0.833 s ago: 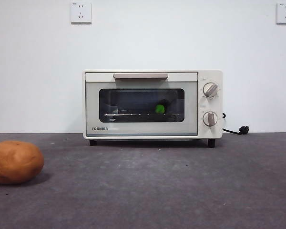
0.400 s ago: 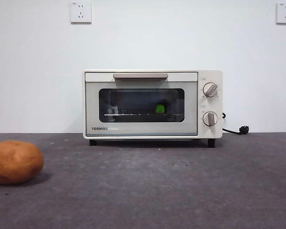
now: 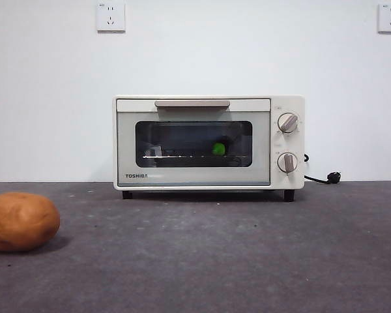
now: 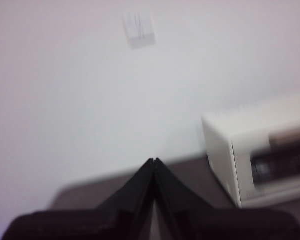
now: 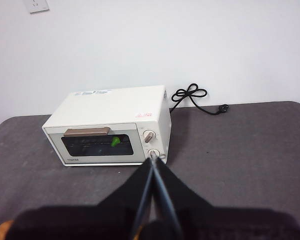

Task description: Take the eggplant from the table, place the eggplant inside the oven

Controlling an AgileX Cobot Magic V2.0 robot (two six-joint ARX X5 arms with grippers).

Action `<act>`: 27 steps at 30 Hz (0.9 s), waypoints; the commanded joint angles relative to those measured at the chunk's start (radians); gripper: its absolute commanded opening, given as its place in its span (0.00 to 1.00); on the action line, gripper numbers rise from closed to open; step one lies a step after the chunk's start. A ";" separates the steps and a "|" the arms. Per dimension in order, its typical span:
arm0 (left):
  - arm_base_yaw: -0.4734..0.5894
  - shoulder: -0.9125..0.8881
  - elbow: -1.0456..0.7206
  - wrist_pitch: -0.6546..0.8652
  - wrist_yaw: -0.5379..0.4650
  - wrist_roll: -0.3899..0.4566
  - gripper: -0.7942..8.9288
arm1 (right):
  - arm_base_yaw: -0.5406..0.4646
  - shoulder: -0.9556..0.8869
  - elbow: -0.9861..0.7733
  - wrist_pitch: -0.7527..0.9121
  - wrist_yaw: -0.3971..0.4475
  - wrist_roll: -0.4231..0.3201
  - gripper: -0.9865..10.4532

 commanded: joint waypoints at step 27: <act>0.004 -0.182 -0.563 0.075 -0.080 -0.283 0.08 | 0.000 0.004 -0.004 -0.025 0.003 0.010 0.09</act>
